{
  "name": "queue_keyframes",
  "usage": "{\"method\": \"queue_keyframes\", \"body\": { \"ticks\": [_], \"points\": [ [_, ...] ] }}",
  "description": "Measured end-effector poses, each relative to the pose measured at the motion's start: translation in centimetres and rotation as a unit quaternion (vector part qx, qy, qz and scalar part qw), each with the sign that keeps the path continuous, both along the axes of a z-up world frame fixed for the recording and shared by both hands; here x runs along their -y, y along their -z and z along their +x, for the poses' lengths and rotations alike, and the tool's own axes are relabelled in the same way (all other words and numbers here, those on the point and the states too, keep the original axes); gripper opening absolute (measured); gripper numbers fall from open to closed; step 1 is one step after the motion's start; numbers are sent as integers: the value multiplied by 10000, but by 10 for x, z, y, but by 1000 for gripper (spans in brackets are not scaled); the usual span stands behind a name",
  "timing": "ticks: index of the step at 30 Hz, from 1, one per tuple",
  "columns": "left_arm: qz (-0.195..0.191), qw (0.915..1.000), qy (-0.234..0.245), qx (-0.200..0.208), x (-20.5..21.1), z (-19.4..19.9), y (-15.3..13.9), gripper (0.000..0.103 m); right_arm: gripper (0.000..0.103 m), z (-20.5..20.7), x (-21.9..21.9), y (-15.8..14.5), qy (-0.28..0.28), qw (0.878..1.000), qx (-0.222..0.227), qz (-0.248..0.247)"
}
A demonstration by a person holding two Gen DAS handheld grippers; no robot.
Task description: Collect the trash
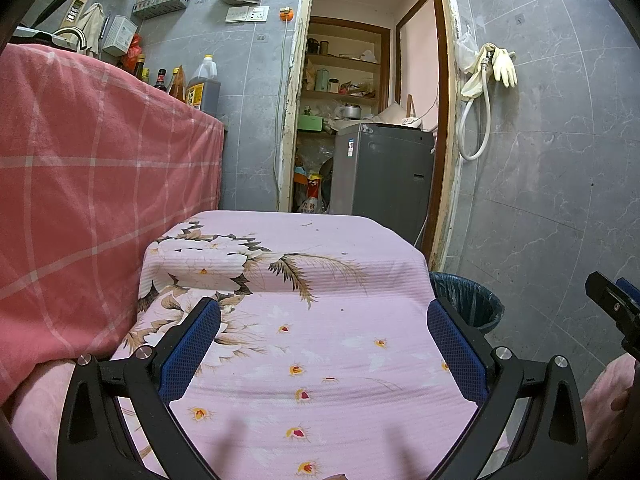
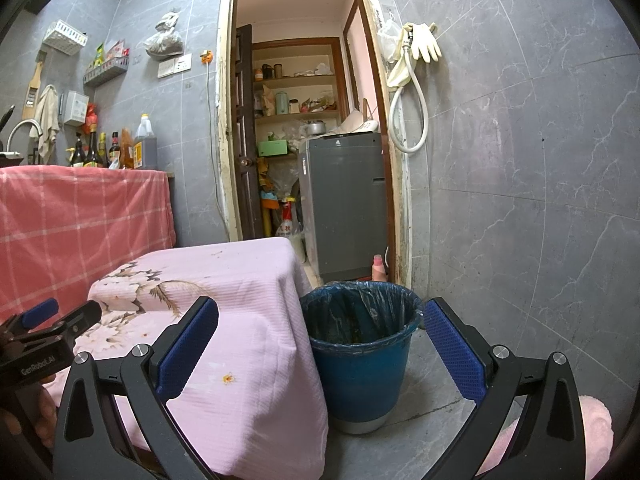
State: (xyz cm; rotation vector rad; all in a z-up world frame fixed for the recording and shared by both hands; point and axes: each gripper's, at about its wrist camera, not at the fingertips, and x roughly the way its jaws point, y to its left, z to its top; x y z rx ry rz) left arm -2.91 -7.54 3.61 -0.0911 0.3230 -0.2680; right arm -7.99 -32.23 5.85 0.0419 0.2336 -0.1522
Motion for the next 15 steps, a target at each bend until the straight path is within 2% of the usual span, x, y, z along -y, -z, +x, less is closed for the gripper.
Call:
{"method": "queue_keyframes", "body": {
  "ticks": [15],
  "points": [
    [3,10000,1,-1,0,0,0,101,103,0,-1,0,7,10000,3,6]
  ]
}}
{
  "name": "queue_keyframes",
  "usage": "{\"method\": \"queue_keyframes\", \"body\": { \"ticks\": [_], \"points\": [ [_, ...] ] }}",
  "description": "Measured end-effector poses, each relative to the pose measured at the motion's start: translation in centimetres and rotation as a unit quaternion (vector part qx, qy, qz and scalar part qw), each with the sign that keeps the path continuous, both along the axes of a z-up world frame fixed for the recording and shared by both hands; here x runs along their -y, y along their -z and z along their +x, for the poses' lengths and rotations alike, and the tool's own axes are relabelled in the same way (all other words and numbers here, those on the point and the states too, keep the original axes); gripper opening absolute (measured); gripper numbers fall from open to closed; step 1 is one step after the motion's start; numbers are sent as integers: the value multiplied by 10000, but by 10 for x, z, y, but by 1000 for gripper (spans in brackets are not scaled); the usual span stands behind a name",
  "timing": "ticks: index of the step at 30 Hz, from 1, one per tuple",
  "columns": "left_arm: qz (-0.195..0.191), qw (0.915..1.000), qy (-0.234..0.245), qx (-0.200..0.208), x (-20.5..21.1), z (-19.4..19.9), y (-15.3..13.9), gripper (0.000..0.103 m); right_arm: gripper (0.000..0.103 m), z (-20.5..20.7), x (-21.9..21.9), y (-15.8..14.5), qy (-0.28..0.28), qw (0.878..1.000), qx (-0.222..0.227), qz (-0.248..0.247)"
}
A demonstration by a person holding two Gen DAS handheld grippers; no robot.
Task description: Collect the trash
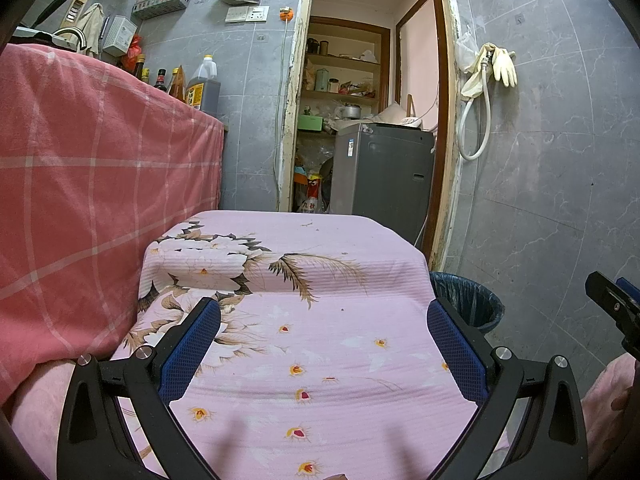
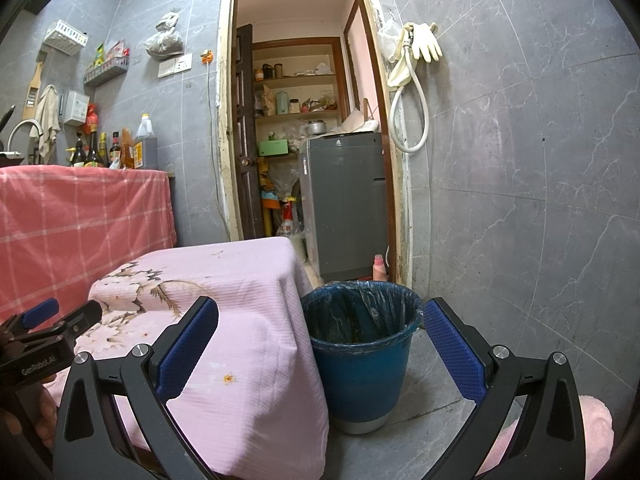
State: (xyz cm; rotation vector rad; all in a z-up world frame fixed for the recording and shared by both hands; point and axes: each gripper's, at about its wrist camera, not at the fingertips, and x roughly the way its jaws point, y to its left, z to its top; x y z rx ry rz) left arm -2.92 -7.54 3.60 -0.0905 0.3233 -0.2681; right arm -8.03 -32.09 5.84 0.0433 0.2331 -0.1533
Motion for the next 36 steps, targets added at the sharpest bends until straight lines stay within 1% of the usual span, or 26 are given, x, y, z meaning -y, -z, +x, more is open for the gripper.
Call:
{"method": "queue_keyframes", "body": {
  "ticks": [20,36],
  "points": [
    [2,10000,1,-20,0,1,0,101,103,0,0,0,1,10000,-2,8],
    [81,9999,70,-47,-1,3,4,101,103,0,0,0,2,10000,-1,17]
  ]
}}
